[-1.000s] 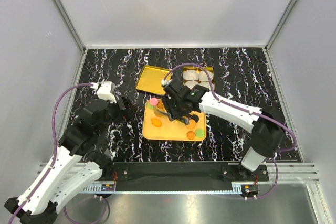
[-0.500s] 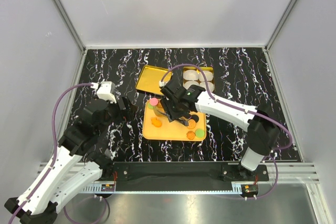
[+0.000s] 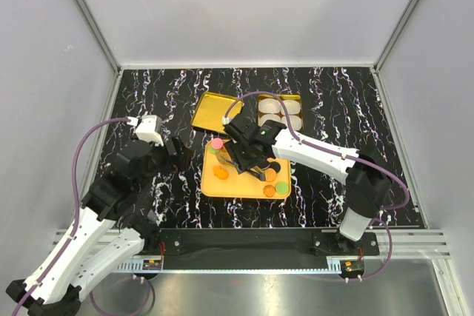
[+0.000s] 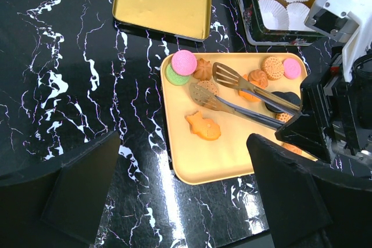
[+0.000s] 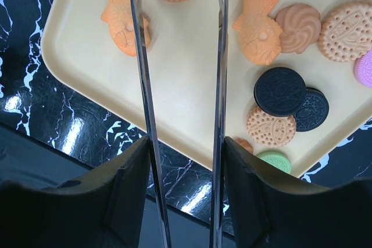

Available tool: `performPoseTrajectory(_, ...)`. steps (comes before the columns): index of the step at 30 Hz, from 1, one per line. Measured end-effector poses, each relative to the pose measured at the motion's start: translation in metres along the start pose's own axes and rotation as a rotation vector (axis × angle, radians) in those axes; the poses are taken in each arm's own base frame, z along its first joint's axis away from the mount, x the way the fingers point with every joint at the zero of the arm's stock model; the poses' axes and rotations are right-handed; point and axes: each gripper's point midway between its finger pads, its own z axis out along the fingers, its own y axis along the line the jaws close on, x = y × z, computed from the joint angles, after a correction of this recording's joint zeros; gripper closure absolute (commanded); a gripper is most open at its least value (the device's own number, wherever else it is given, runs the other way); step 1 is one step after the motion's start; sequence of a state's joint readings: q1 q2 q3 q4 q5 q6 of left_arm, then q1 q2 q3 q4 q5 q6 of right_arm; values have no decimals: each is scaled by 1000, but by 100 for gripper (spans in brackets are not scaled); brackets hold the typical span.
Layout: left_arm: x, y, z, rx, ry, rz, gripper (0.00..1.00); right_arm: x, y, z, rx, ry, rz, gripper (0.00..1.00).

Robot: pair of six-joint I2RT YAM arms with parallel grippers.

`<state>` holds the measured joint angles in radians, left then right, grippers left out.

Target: Pack the cookies

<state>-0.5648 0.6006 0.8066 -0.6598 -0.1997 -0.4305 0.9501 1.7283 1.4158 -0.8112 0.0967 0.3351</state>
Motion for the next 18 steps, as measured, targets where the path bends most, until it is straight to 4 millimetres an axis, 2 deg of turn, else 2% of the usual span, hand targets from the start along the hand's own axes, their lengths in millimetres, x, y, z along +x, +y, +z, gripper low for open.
performPoseTrajectory(18,-1,0,-1,2,-4,-1,1,2,1,0,-6,8,-3,43)
